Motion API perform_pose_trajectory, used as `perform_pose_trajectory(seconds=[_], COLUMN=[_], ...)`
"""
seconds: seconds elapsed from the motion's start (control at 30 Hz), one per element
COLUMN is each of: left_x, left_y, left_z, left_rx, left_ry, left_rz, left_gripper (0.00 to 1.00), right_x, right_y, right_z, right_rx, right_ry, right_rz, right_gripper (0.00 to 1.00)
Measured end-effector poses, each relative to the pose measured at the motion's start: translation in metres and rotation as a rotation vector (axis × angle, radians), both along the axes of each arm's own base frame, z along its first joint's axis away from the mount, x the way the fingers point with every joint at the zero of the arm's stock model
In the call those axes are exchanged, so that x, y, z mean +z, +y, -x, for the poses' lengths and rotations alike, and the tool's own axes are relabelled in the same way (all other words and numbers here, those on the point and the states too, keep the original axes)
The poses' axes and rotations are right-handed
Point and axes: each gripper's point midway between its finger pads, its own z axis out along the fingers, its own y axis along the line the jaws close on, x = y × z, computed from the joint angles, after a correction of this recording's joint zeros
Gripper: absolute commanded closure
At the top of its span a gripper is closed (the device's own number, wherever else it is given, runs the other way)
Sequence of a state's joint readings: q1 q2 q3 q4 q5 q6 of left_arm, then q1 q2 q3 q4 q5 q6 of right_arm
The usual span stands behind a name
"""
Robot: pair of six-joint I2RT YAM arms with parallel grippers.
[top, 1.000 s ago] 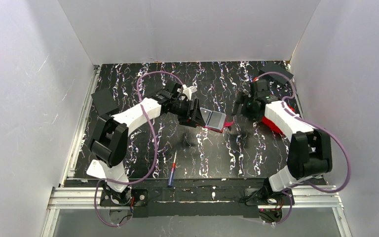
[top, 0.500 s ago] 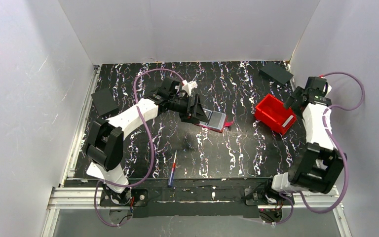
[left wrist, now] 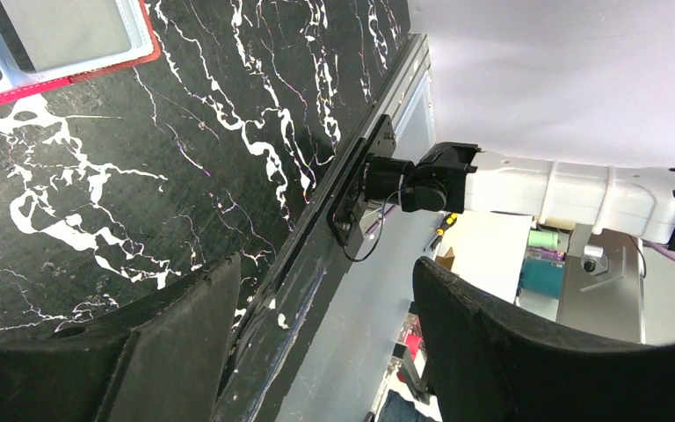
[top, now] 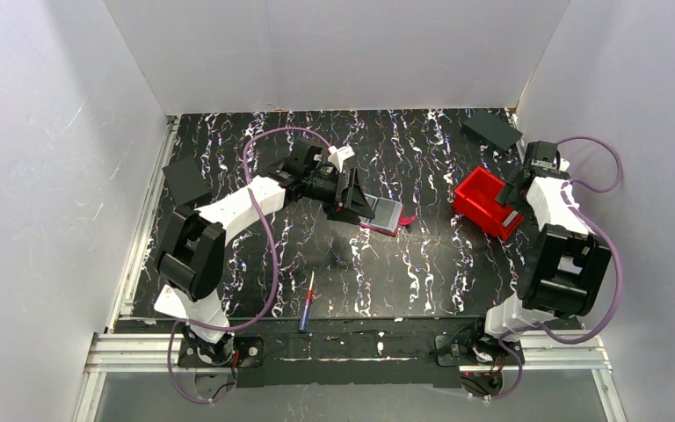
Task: Put the credit cards into the card holder
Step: Pick up the credit card from the storage box.
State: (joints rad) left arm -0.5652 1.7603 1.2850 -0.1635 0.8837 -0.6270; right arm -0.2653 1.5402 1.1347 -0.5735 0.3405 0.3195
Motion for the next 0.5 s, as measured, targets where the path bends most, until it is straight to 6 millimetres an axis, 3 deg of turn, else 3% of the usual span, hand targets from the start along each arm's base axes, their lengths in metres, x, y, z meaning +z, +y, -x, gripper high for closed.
perform_pose_trajectory(seconds=[0.27,0.37,0.5], left_x=[0.001,0.001,0.002], left_y=[0.0,0.0,-0.001], left_z=[0.0,0.0,0.001], left_rx=[-0.002,-0.004,-0.008], left_ry=[-0.001,0.001,0.003], left_rz=[0.006,0.008,0.011], left_gripper=[0.3,0.3,0.3], right_x=[-0.035,-0.039,-0.044], right_y=[-0.004,-0.005,-0.006], right_z=[0.0,-0.001,-0.002], right_rx=[-0.033,-0.035,-0.036], right_ry=[0.098,0.115,0.132], right_rz=[0.039,0.064,0.092], right_gripper=[0.24,0.25,0.32])
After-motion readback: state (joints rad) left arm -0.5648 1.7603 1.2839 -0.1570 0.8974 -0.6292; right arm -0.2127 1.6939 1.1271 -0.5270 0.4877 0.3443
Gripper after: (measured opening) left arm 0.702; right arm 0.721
